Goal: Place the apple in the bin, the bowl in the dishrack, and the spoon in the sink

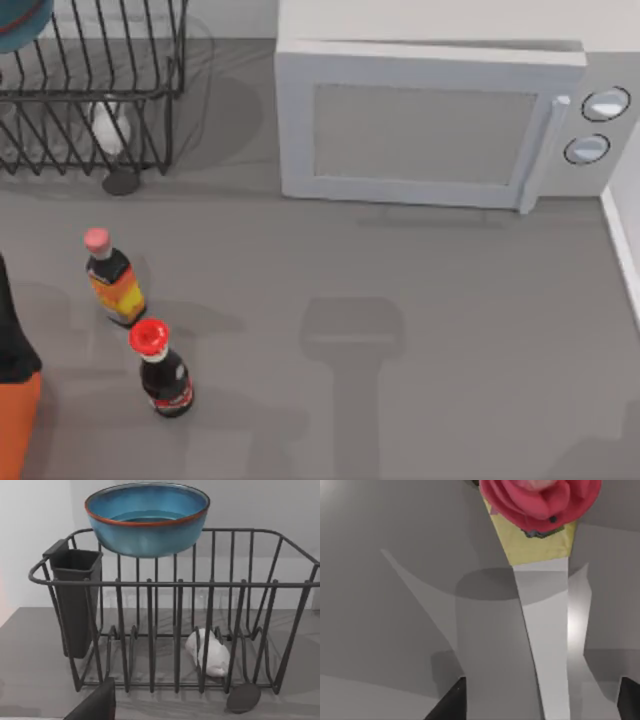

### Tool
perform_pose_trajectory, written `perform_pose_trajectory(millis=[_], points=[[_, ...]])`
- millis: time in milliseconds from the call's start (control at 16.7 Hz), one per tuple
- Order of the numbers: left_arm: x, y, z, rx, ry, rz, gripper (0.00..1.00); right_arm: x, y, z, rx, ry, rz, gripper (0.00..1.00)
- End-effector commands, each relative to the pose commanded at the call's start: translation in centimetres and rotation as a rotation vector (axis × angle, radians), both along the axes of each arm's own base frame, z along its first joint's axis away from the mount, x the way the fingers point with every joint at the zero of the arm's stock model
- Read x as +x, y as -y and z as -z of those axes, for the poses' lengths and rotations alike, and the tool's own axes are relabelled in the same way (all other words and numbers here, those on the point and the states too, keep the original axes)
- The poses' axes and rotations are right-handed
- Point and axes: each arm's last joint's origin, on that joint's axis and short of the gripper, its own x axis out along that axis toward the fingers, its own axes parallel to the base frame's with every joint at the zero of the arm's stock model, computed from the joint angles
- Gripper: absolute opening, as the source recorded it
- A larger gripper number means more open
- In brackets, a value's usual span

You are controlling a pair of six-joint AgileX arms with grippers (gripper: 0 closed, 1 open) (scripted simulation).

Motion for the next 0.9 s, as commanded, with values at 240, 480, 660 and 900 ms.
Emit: perform_pose_trajectory(millis=[240,480,660,900], points=[[0.0,0.0,0.0,0.0,0.0,0.0,1.0,0.0,0.0,0.0,0.0,0.0,0.0,0.0],[0.0,0.0,0.0,0.0,0.0,0.0,1.0,0.1,0.1,-3.1,-0.034,-0.003,0.038,0.0],[0.0,0.0,0.0,0.0,0.0,0.0,1.0,0.4,0.2,-5.8,-0.03,-0.015,0.033,0.0],[0.0,0.0,0.0,0.0,0.0,0.0,1.0,0.0,0.0,-10.3,-0.021,-0.031,0.035,0.0]])
